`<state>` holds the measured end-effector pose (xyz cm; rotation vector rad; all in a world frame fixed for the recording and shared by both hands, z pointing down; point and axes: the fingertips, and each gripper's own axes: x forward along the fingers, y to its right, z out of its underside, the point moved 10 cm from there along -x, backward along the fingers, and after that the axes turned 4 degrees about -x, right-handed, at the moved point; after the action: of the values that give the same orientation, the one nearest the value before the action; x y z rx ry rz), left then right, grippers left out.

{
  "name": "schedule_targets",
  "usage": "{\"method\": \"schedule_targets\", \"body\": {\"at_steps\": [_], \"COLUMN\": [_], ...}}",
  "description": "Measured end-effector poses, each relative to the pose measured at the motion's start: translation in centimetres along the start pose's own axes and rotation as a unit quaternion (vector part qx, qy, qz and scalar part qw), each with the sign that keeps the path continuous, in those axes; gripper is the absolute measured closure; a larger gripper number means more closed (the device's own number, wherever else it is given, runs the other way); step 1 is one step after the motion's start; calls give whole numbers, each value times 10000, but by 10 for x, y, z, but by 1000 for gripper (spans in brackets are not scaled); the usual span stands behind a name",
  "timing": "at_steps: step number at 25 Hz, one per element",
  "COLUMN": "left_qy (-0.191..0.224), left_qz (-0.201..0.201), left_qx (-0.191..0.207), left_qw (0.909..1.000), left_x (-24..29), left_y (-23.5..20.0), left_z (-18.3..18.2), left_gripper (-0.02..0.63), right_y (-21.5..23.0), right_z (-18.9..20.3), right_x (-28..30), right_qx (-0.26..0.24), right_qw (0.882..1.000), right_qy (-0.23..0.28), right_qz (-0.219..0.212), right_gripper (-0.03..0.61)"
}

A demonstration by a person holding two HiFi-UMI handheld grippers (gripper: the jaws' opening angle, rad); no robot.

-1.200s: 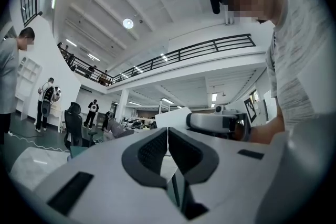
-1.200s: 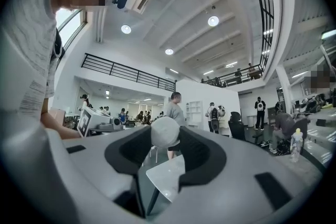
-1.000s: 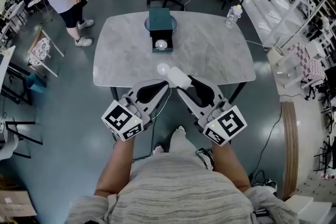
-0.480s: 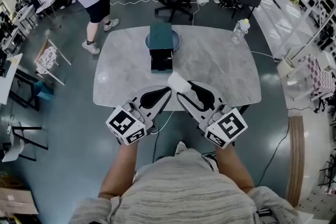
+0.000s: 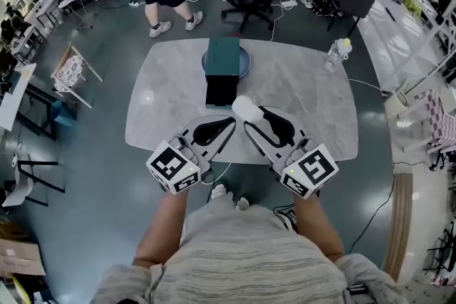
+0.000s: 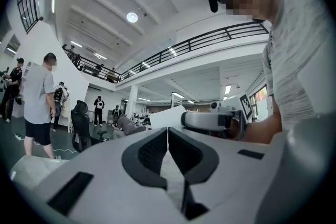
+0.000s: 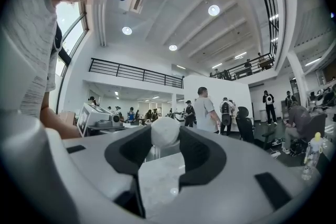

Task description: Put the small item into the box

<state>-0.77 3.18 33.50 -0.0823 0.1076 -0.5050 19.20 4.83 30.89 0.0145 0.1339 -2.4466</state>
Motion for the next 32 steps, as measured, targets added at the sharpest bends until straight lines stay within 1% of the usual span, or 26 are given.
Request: {"method": "schedule_targets", "body": {"at_steps": [3,6,13,16,23,28,32], "left_qy": [-36,-22,13,48,118,112,23], "left_qz": [-29,-86,37,189,319,345,308], "left_qx": [-24,-150,-146,-86,-60,-32,-53], "left_qw": [10000,9998,9999,9998,9994,9993,9995], "left_x": [2,7,16,20,26,32,31], "left_y": [-19,-40,-108,-136,-196,-230,-247], "left_z": [2,7,14,17,26,29,37], "left_gripper": [589,589,589,589,589,589,589], "right_y": [10,23,56,69,93,109,115], "right_z": [4,9,21,33,58,77,97], "right_x": [17,33,91,118,174,201,216], "right_qx": [7,-3,-107,-104,-75,0,84], "right_qw": [10000,9998,9983,9973,9941,9904,9863], "right_qy": [-66,-176,-568,-731,-1074,-1369,-1641], "right_qz": [-13,-1,67,56,118,185,130], "right_gripper": [396,397,397,397,396,396,397]}}
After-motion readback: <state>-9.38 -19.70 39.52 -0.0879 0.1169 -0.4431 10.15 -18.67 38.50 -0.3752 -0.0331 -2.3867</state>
